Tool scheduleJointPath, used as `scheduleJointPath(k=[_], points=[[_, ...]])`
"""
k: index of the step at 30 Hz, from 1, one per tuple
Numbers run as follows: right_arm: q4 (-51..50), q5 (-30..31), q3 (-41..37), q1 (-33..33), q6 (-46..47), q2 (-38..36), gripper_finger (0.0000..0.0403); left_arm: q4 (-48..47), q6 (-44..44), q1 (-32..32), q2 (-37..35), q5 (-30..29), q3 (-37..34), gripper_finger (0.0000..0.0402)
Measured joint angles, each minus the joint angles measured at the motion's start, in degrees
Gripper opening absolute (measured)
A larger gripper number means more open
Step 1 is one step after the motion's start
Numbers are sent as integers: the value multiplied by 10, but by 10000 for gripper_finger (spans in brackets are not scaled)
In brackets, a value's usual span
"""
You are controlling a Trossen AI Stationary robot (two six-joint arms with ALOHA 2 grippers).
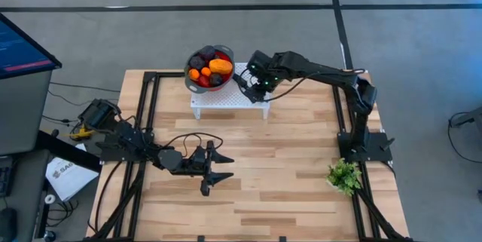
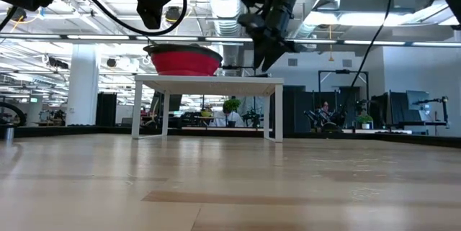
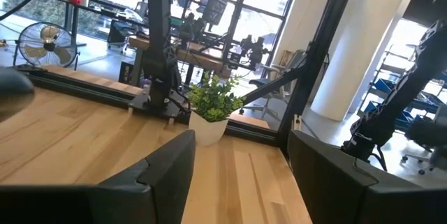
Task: Pick & Place Fruit
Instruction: Put the black knife on the shelf to the right of the red strainer bowl, then return to Home Position
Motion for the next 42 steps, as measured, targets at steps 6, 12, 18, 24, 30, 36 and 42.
scheduleJointPath(k=[6,12,18,24,30,36,42], points=[[-35,42,0,25,-63,-60,118,0,-4,0,0,0,0,222],[-47,176,-71,84,-119,-183,118,0,-4,-4,0,0,0,222],[45,178,-268,120,-139,-376,118,0,-4,-4,0,0,0,222],[147,84,-472,170,-121,-584,118,0,-4,-3,0,0,0,222],[364,-64,-624,245,-125,-750,118,0,-4,-3,0,0,0,222],[416,-62,-680,280,-125,-866,118,0,-4,-3,0,0,0,222],[372,-61,-685,299,-113,-930,118,0,-5,-3,0,-9,0,222]])
